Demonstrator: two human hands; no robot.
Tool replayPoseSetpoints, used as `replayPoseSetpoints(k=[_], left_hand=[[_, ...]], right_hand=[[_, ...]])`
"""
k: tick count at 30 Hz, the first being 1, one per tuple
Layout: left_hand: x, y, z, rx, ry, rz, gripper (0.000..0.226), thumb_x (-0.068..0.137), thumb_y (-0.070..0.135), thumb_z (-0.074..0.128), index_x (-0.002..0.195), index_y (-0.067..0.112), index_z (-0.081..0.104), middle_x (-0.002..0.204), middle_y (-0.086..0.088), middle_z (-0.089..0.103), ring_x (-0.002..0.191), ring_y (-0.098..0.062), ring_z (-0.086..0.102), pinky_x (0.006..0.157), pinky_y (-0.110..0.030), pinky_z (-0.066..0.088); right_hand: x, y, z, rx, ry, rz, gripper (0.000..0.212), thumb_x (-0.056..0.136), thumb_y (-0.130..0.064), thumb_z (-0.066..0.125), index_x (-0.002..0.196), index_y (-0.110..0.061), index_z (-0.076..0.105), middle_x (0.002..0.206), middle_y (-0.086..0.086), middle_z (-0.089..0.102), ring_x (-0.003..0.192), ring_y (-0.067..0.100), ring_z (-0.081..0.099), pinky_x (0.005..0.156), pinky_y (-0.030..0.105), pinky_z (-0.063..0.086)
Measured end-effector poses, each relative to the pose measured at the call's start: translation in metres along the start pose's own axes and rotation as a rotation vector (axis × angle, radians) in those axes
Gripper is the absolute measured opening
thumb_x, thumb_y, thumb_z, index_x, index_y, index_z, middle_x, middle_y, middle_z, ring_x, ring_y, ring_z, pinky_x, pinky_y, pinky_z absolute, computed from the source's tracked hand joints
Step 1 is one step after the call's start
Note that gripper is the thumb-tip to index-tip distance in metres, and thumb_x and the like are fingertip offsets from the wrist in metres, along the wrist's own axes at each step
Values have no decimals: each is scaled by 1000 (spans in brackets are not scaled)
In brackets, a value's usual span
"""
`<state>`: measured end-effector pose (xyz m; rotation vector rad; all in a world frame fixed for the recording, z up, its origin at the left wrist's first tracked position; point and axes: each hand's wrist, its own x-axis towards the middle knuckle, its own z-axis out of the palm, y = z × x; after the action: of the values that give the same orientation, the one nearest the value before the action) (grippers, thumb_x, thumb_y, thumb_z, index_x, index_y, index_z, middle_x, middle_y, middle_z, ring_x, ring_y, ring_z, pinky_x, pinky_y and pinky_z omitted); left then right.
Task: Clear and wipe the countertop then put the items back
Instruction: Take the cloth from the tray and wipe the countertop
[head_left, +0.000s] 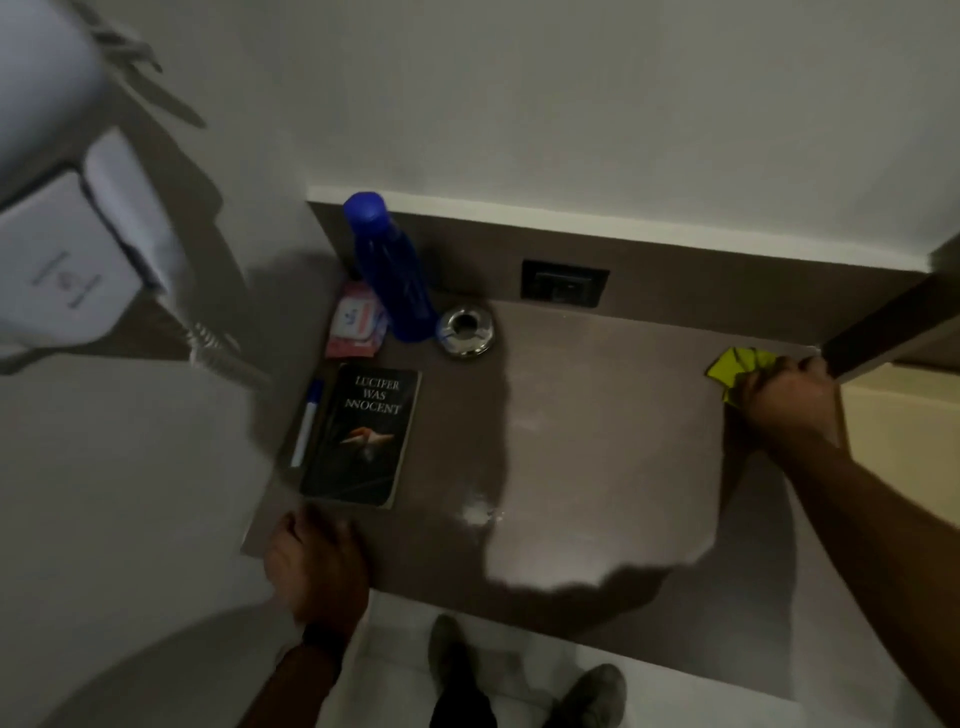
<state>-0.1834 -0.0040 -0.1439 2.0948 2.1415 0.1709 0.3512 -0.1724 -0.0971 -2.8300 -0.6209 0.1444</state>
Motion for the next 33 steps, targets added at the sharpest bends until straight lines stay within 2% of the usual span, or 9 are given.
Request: replayPoseSetpoints(k=[3, 5, 7, 12, 17, 21, 26, 30, 33], left_hand=[[22, 15, 2, -113, 29, -215, 45, 99, 31, 47, 119, -7, 59, 122, -32, 56, 117, -49, 53, 101, -55, 39], [30, 27, 4, -148, 25, -385, 51, 100, 35, 28, 119, -3, 55, 124, -31, 54, 121, -46, 51, 104, -53, 36], [34, 28, 16, -131, 89, -443, 42, 100, 32, 31, 118, 3, 55, 123, -30, 54, 120, -43, 48, 101, -52, 37], [38, 13, 36, -25, 240, -369, 26, 93, 27, 49, 111, 9, 52, 113, -26, 52, 110, -39, 44, 92, -50, 40], [36, 20, 30, -63, 217, -374, 25, 93, 23, 58, 111, 7, 56, 113, -24, 53, 112, -39, 45, 97, -51, 41], [36, 21, 26, -64, 198, -382, 27, 92, 24, 57, 112, 5, 58, 115, -24, 54, 112, -41, 51, 97, -50, 40], [33, 20, 24, -101, 190, -342, 25, 97, 24, 51, 116, 8, 57, 119, -20, 52, 115, -39, 49, 100, -50, 37], [31, 18, 24, -72, 199, -293, 26, 97, 26, 49, 116, 9, 55, 121, -20, 52, 114, -40, 49, 98, -51, 39], [31, 22, 20, -57, 179, -320, 36, 98, 31, 35, 116, 6, 52, 126, -22, 53, 119, -41, 49, 98, -51, 39]], right_hand=[[11, -24, 16, -64, 1, -50, 44, 103, -20, 50, 86, 18, 66, 90, 42, 65, 98, 52, 58, 101, 50, 44], [8, -45, 24, -64, 13, -143, 52, 98, -26, 47, 76, 19, 62, 78, 43, 62, 89, 54, 60, 89, 53, 49], [2, -67, 28, -65, -50, -252, 60, 91, -37, 41, 70, 15, 62, 73, 41, 62, 77, 52, 62, 84, 52, 52], [-52, -130, 49, 5, -151, -327, 51, 96, -40, 55, 108, 9, 64, 106, 36, 62, 94, 50, 64, 82, 48, 52], [-155, -178, 78, 106, -307, -587, 56, 94, -35, 65, 133, 4, 58, 134, 26, 56, 119, 44, 58, 104, 40, 49], [-227, -189, 88, 218, -470, -672, 47, 93, -32, 68, 134, -11, 60, 134, 12, 55, 118, 33, 58, 96, 35, 52], [-256, -171, 85, 116, -629, -840, 50, 102, -38, 58, 145, -13, 55, 143, 12, 54, 121, 32, 62, 106, 36, 52], [-211, -193, 71, 196, -435, -700, 53, 100, -27, 58, 151, -18, 45, 140, 12, 53, 122, 32, 58, 101, 40, 53], [-175, -212, 61, 138, -295, -647, 48, 96, -24, 61, 143, -17, 54, 128, 14, 53, 118, 35, 55, 95, 42, 55]])
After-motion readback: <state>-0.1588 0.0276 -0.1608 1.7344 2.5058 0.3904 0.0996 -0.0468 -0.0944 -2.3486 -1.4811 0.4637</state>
